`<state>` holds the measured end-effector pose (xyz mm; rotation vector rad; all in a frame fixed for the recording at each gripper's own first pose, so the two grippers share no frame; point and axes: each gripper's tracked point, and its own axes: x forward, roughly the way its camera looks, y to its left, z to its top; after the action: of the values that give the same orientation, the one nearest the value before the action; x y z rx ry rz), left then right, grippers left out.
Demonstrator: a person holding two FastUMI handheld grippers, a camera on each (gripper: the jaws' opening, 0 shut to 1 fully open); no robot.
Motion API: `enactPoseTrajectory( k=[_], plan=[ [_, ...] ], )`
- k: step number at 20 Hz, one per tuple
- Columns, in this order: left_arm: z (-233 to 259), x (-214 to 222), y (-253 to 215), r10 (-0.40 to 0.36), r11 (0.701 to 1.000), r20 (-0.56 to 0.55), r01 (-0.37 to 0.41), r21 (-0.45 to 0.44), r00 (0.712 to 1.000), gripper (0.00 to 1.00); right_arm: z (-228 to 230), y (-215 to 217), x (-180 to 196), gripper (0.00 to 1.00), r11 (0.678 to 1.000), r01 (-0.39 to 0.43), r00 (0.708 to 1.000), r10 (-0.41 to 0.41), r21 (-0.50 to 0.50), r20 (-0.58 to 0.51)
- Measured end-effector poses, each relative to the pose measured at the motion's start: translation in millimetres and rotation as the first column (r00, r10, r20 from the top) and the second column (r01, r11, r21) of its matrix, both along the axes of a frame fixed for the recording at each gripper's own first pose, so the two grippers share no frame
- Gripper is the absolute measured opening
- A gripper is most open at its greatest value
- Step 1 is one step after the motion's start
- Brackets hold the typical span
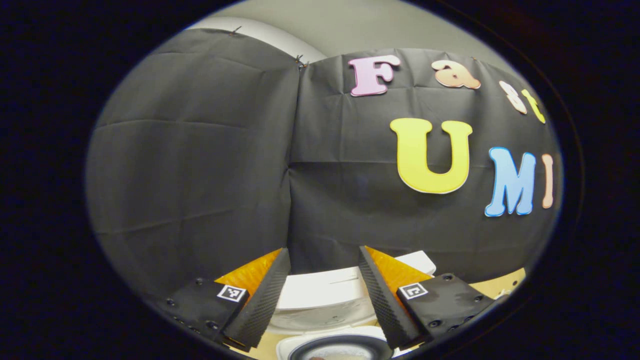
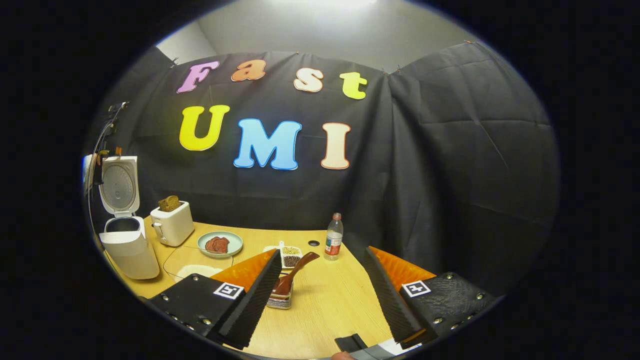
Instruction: Close the left gripper, press the button to open the rice cooker; take a wooden spoon from the chopstick holder with the right hand, scoop a spoonful of rice and pour it into the rice cooker, then put the wooden spoon back into the chopstick holder.
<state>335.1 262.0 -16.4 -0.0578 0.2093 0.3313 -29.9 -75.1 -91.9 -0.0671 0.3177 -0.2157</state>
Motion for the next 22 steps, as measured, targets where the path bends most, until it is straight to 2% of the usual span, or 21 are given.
enactPoseTrajectory(
  k=[8,15,21,22],
  plan=[
    [2.0,-6.6,-8.8,-0.031,0.998,0.005,0.031,0.053,1.0,0.97,-0.1,5.6,18.5,0.99,0.998,-0.059,0.998,0.059,0.033,0.005],
    [3.7,-12.9,-14.5,-0.049,0.999,0.003,0.049,0.009,0.999,0.97,-3.0,1.7,35.6,0.99,0.992,-0.106,0.994,0.105,0.069,0.009],
    [-5.3,-54.0,-37.1,-0.047,0.999,-0.007,0.047,0.014,0.999,0.95,-3.8,-2.3,42.4,0.99,0.987,-0.14,0.99,0.14,0.083,0.014],
    [-7.6,-62.9,-45.7,-0.049,0.999,-0.006,0.049,0.012,0.999,0.98,-4.1,-2.2,42.7,0.99,0.985,-0.146,0.989,0.145,0.088,0.014]
  ],
)
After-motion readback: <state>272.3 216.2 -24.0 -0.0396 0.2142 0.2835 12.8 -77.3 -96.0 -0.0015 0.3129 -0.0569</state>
